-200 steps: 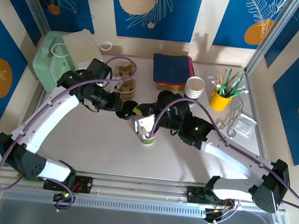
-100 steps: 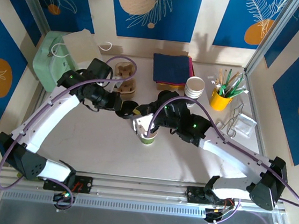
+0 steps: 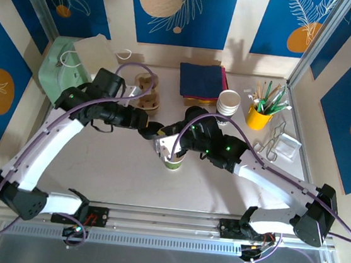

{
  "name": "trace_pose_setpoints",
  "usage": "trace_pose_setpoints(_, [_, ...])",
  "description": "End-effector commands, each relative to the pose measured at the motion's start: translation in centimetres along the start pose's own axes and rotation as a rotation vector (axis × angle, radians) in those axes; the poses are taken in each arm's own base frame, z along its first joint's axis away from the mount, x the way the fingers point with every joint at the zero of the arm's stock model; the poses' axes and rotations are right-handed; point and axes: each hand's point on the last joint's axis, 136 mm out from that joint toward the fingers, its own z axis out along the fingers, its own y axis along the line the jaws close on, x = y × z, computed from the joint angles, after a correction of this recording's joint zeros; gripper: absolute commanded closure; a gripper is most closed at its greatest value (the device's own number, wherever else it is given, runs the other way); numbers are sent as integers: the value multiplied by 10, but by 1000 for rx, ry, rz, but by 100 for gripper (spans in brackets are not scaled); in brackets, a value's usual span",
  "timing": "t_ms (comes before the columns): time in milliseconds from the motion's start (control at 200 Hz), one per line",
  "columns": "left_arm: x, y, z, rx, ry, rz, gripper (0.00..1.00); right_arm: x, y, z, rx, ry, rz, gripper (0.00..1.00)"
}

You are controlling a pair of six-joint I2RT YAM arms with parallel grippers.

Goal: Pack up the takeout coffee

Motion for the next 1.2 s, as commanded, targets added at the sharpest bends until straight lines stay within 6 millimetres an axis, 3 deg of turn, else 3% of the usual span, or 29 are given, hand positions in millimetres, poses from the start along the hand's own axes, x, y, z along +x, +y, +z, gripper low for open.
trace_pose_setpoints(0, [-14,-9,-20,26,-125,7,34,-5,0,-14,-8,1,89,100])
trace_pose_setpoints(285, [-22,19,-59,-120,-334,-31,24,-10,7,-32,-7,-29,239,100])
trace_pose_setpoints(465, [-14,35,-82,-188,-434,-57,19,-4,14,-34,-26,-9,409,100])
trace_pose_setpoints(600, [-5,49,-92,-252,-471,-67,17,-1,7,-40,-18,-18,533,100])
trace_pose_setpoints(990, [0,68,-91,-331,-499,-59,12,10,-12,-57,10,15,856,100])
trace_pose_setpoints(1196, [-6,67,-87,-323,-522,-57,11,10,-28,-79,38,4,1118,100])
